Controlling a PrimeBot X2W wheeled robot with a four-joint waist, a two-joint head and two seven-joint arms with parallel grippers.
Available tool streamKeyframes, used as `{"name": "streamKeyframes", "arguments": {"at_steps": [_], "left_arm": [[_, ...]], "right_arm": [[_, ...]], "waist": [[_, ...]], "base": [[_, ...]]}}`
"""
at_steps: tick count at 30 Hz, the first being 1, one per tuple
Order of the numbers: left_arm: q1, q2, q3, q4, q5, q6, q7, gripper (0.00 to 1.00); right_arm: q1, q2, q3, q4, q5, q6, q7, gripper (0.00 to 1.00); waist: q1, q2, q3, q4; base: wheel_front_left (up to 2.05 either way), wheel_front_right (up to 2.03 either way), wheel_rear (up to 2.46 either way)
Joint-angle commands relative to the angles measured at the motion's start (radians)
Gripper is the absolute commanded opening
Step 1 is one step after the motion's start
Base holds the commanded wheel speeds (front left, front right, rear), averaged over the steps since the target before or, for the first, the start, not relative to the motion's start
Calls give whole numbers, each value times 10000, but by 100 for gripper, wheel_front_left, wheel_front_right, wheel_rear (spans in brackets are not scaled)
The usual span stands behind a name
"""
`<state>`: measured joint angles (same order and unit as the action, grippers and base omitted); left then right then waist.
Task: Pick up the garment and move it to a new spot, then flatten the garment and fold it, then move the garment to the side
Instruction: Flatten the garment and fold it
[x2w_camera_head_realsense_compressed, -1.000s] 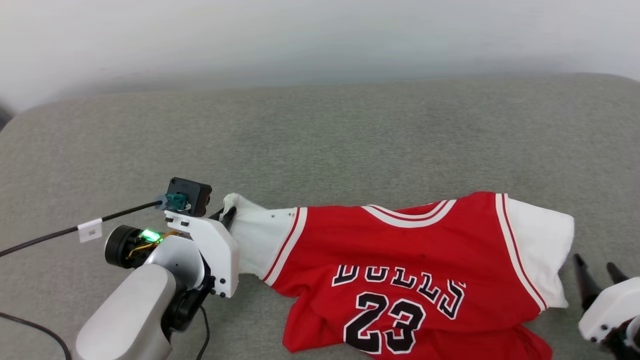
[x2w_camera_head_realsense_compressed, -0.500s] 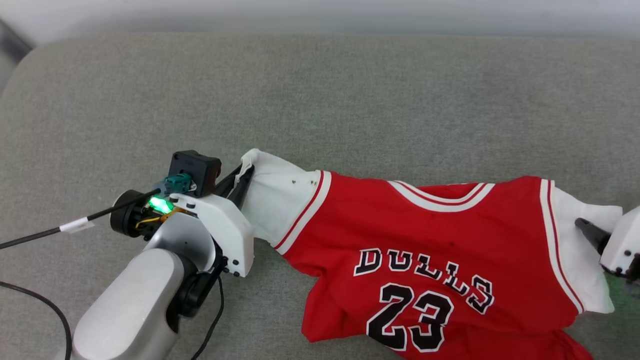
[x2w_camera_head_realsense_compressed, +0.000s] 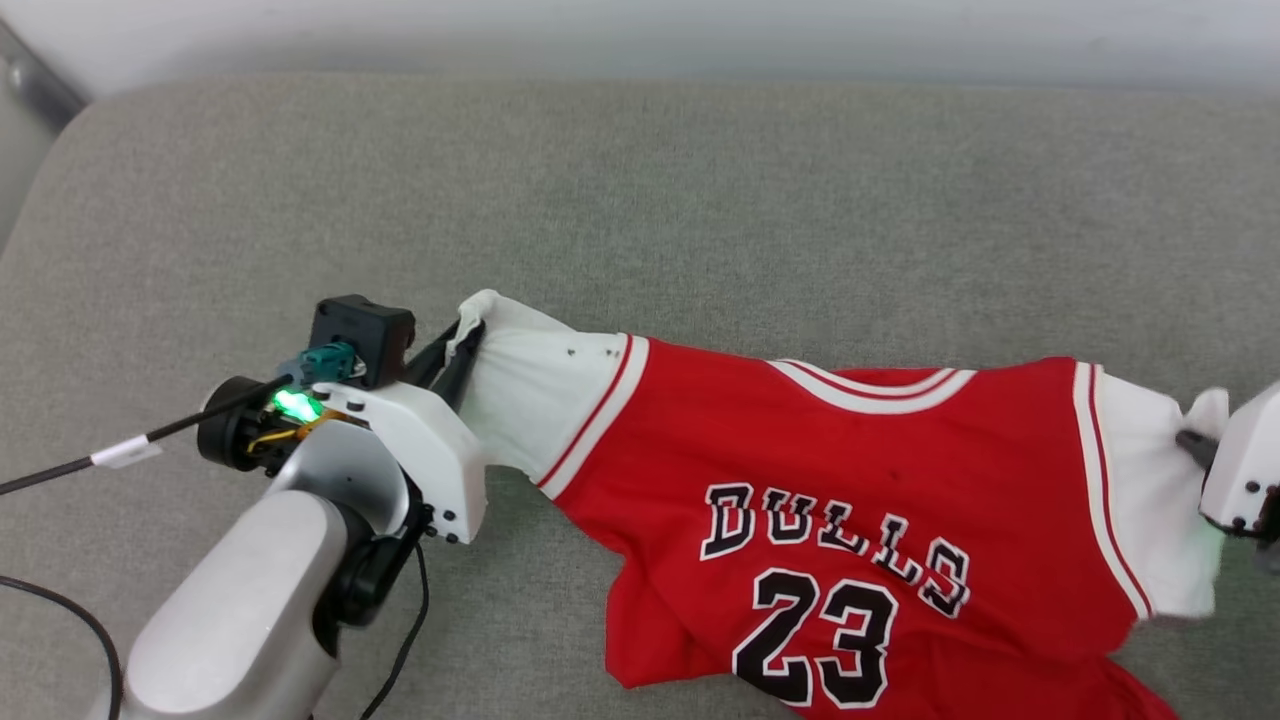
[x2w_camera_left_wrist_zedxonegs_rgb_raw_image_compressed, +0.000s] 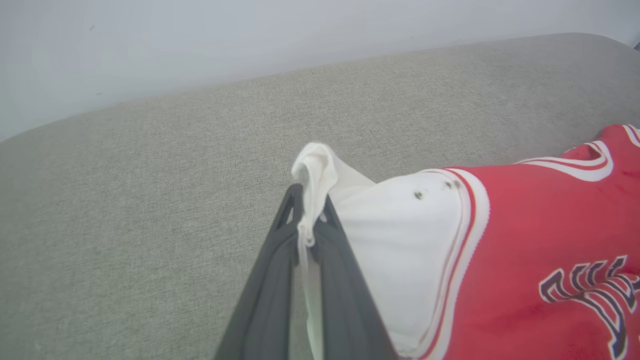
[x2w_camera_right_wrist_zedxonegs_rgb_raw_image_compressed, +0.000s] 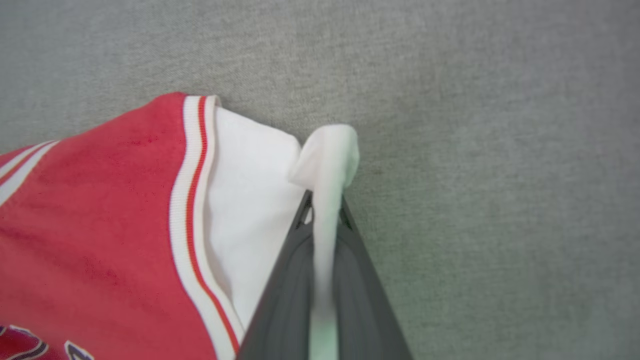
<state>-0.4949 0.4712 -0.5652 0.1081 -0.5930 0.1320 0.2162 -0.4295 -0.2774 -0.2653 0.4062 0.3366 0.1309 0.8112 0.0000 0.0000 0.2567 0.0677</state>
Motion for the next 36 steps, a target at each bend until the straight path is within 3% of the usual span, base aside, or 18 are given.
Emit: {"name": "streamKeyframes", "arguments": {"at_steps": [1, 9, 18, 28, 36], "left_arm": [[-87, 96, 104, 22, 47, 31, -94, 0], [-870, 146, 755, 525, 39, 283, -745, 0], [-3010, -26, 1489, 2247, 99, 171, -1665, 0], [-6243, -32, 1841, 3955, 460, -212, -2450, 0], [-9356, -43, 2075, 5072, 785, -486, -3273, 0]], "right_arm": [[-5, -143, 57, -245, -86, -3, -104, 0], [-710, -435, 570, -1473, -498, -5, -713, 0], [-2654, -683, 1106, -1319, -820, -8, -1621, 0], [-5574, -885, 1367, -677, -1648, -11, -3458, 0], [-8558, -955, 1691, 33, -2307, -11, -5424, 0]], "waist": [[0, 0, -274, -113], [0, 0, -1387, -405], [0, 0, -1582, -619], [0, 0, -167, -718], [0, 0, 1709, -855]], "base": [[0, 0, 0], [0, 0, 0], [0, 0, 0], [0, 0, 0], [0, 0, 0]]}}
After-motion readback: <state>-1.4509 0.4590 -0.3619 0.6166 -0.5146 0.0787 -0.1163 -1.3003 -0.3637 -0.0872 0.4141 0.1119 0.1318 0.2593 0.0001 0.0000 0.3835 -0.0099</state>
